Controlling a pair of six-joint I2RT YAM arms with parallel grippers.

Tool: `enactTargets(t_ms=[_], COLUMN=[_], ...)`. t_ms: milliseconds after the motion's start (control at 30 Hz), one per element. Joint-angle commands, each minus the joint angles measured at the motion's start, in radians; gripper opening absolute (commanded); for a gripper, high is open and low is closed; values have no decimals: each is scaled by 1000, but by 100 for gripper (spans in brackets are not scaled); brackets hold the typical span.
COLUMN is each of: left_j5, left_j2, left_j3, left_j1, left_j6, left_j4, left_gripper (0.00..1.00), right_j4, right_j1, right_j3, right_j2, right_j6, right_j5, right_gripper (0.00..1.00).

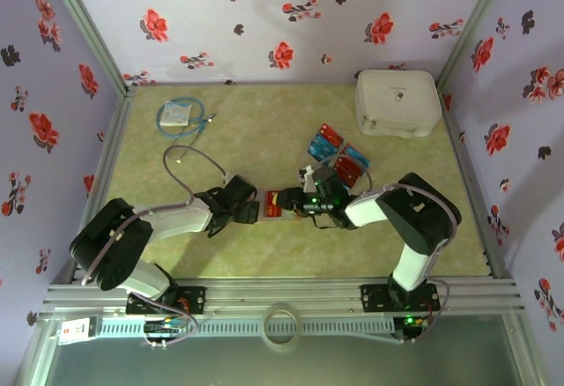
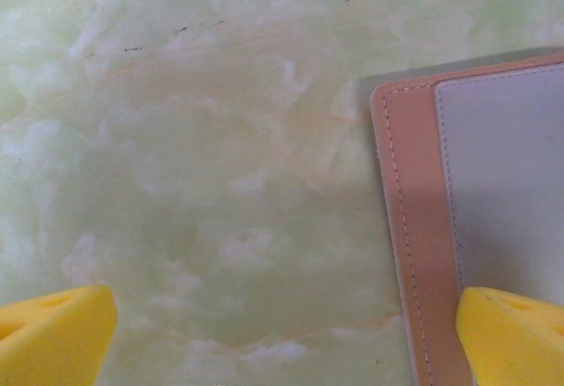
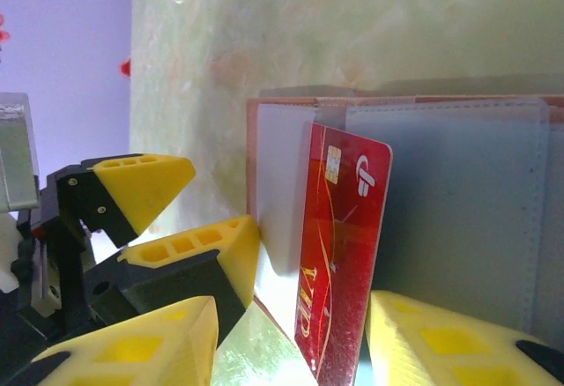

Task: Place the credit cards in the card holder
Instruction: Insert the credit card into the card slot.

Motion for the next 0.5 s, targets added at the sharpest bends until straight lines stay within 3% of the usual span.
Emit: enactTargets(t_ms=[0, 300, 367, 467], left_j5=[-8, 4, 5, 7], left_j2=[2, -12, -15, -17], left_j3=[-29, -32, -36, -38], left_j1=[10, 15, 15, 16], left_j6=[-10, -3, 0, 4], left_j4=[-1, 12, 16, 17], left_gripper=[100, 100, 100, 100], right_j4=[-250, -620, -706, -786], right_j1=[6, 6, 6, 7], right_j3=[64, 214, 257, 300], right_j2=[-63, -149, -139, -119], right_j6=[-112, -270, -303, -330], right_j5=[55, 171, 213, 263], right_gripper=[50, 47, 36, 11])
